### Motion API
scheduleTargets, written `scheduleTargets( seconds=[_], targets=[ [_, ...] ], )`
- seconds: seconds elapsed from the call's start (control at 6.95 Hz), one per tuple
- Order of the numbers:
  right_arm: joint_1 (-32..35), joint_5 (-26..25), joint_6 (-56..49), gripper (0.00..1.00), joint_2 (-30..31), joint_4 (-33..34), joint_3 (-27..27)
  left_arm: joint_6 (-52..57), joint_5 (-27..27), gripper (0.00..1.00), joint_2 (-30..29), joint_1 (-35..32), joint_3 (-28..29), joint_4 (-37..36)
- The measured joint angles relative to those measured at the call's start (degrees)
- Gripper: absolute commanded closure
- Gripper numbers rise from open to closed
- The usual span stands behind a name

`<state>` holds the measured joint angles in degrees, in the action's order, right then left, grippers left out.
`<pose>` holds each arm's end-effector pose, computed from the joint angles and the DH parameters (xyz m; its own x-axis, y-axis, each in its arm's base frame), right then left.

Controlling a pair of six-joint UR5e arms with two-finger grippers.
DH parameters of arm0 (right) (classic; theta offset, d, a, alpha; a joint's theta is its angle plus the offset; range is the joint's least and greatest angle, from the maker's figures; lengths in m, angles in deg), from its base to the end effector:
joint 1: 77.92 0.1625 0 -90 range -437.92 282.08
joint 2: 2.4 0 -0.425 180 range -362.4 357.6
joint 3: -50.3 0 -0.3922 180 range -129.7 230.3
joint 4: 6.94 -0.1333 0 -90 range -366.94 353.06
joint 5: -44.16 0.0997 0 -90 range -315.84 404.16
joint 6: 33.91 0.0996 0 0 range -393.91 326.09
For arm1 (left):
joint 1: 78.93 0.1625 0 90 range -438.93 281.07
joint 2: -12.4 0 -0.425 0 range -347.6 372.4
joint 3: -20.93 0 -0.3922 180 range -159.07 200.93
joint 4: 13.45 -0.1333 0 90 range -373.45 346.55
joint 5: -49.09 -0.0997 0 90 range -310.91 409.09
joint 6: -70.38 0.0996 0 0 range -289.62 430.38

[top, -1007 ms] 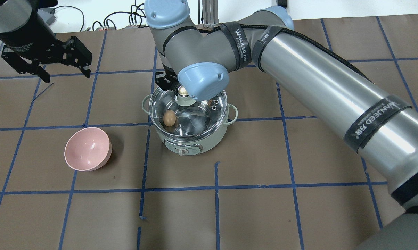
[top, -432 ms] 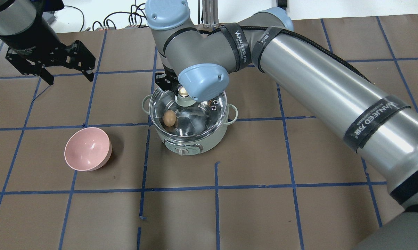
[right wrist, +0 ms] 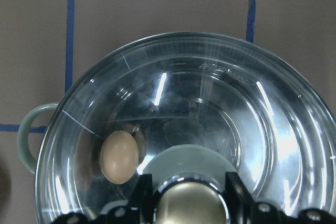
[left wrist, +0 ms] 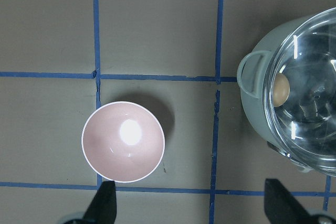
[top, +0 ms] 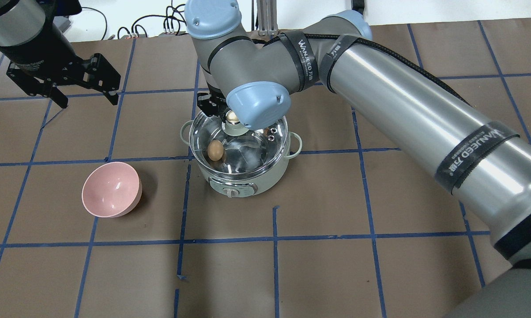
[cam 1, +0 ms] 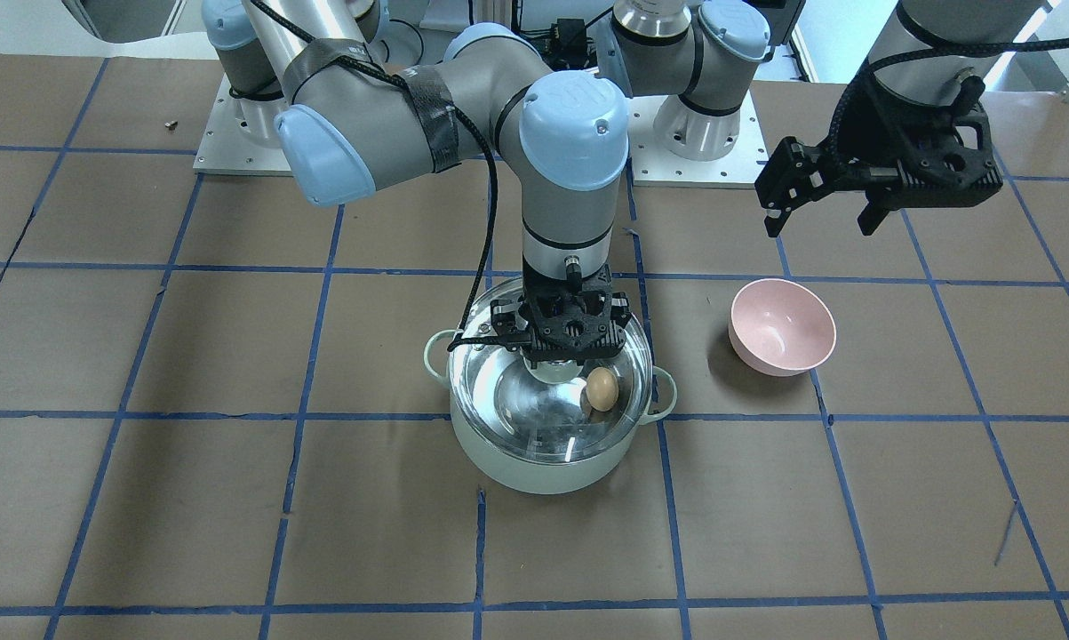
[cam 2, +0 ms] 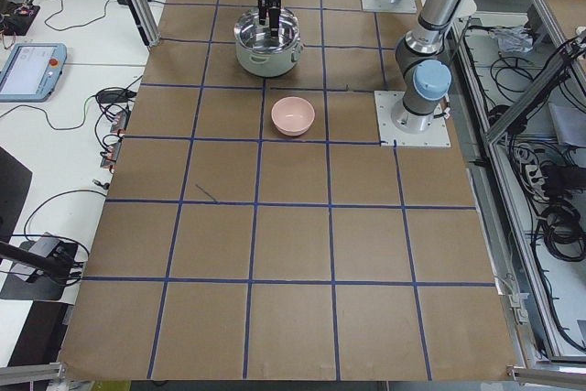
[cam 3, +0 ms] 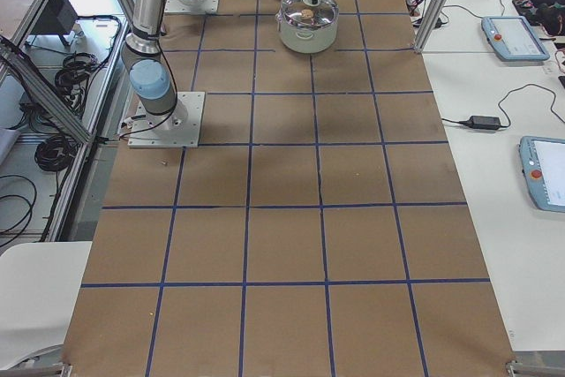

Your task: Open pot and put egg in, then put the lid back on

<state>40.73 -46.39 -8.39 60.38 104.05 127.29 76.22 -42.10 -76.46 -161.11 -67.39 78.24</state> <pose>0.4447 -0.5380 0.3570 -0.9975 -0.0563 -0.0423 -0.0514 0.9925 -0.1106 -0.0640 -0.4983 0.5091 -0.9991 -0.0349 -0.0227 -0.0346 0.9992 -0.0175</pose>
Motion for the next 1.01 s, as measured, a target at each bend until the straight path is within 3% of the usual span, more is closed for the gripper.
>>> scheduleTargets(
  seconds=[0.58, 1.01],
  targets=[
    [-0.4, 0.0, 0.2, 0.0, 0.6, -0.1, -0.3, 0.0, 0.4, 0.0, -0.3, 0.2, -0.1, -0.1],
    [-9.2, 0.0, -1.1, 0.0, 8.3, -4.8, -0.2, 0.0, 0.5, 0.0, -0.4, 0.2, -0.1, -0.1]
  ],
)
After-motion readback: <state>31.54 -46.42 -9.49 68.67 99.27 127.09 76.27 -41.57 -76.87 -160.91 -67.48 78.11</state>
